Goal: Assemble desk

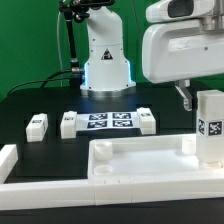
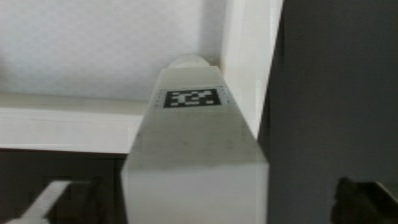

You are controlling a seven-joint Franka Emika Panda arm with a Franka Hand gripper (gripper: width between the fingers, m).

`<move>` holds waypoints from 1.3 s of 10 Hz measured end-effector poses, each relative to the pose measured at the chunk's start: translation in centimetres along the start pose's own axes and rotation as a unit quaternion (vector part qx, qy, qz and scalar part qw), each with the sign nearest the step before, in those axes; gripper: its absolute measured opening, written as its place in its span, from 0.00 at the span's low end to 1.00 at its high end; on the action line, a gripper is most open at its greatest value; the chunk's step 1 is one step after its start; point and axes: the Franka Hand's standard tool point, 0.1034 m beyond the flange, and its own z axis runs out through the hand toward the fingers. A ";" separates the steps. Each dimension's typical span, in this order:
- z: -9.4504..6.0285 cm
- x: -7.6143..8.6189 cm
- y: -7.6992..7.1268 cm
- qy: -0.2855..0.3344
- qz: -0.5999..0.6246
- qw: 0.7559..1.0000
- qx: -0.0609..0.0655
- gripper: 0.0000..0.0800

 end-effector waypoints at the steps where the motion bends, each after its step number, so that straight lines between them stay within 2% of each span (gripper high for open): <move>1: 0.0 0.0 0.0 0.000 0.015 1.000 0.001 0.65; 2: 0.0 0.0 0.0 0.000 0.055 0.998 0.001 0.48; 3: 0.0 0.0 0.2 0.000 0.088 0.996 0.000 0.37; 5: 0.1 0.0 0.4 -0.001 0.168 0.986 -0.001 0.37; 6: 0.1 -0.1 0.4 -0.001 0.240 0.971 -0.004 0.37; 7: 0.1 -0.3 0.4 -0.003 0.320 0.947 -0.004 0.37; 9: 0.1 -0.3 0.2 -0.003 0.471 0.882 -0.001 0.37; 10: 0.1 -0.3 0.3 -0.008 0.563 0.826 0.010 0.37; 11: 0.2 -0.3 0.6 -0.011 0.591 0.806 0.020 0.37; 12: 0.2 -0.3 0.5 -0.013 0.613 0.790 0.020 0.37; 13: 0.2 -0.4 0.2 -0.016 0.650 0.759 0.022 0.37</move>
Offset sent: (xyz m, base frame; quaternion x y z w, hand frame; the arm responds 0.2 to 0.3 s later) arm 0.0000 0.0000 0.0000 0.0000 0.0000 0.1296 0.9916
